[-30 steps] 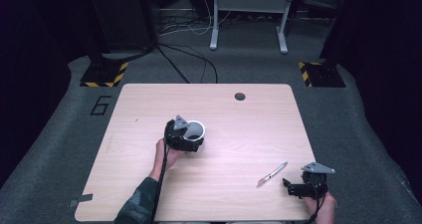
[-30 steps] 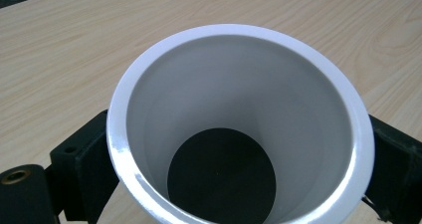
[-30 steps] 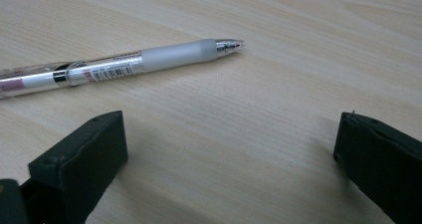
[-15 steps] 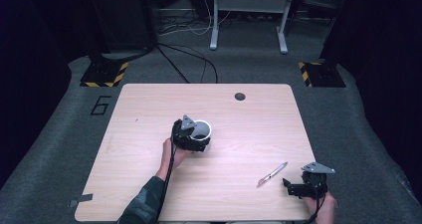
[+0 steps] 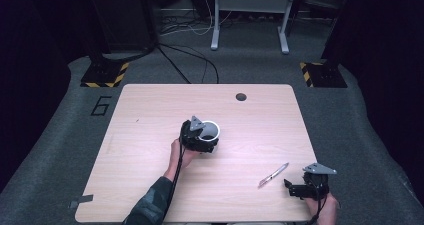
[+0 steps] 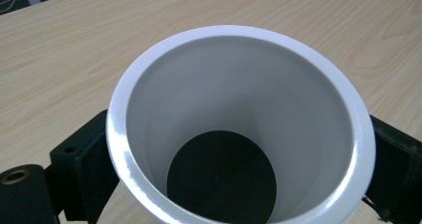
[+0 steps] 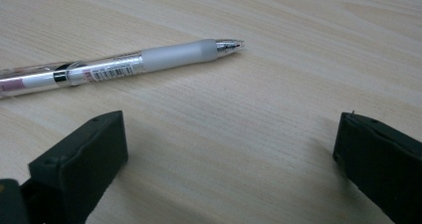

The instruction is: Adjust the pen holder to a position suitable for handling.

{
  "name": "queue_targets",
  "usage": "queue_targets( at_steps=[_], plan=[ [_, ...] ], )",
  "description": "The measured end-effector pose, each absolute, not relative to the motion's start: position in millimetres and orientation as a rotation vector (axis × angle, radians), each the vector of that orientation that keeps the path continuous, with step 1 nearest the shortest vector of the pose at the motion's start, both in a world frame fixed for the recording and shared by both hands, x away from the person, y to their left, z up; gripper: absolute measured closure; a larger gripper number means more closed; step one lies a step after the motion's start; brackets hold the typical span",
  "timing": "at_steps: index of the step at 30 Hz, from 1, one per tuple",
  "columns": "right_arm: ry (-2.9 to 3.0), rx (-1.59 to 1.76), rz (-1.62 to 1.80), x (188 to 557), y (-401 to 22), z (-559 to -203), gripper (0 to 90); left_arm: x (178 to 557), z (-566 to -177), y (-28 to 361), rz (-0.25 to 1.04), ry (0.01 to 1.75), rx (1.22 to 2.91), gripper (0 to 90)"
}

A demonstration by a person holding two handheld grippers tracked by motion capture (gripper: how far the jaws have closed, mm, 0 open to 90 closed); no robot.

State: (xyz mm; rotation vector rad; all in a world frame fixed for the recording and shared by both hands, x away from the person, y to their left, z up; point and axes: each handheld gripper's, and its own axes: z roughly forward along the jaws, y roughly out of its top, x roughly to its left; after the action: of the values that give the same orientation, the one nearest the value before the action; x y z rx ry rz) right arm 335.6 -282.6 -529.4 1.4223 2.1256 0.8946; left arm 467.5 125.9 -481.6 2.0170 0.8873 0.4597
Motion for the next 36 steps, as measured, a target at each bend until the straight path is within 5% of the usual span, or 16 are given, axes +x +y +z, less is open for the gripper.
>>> queue_targets(
  at_steps=[17, 36],
  plan=[
    [2.127, 1.418, 0.894, 336, -283, -529, 0.2, 460, -469, 122, 0.458, 0.864, 1.988, 1.0],
    [2.127, 1.419, 0.897, 336, -283, -529, 0.3, 431, -451, 192, 0.564, 0.881, 1.955, 0.2]
  ],
)
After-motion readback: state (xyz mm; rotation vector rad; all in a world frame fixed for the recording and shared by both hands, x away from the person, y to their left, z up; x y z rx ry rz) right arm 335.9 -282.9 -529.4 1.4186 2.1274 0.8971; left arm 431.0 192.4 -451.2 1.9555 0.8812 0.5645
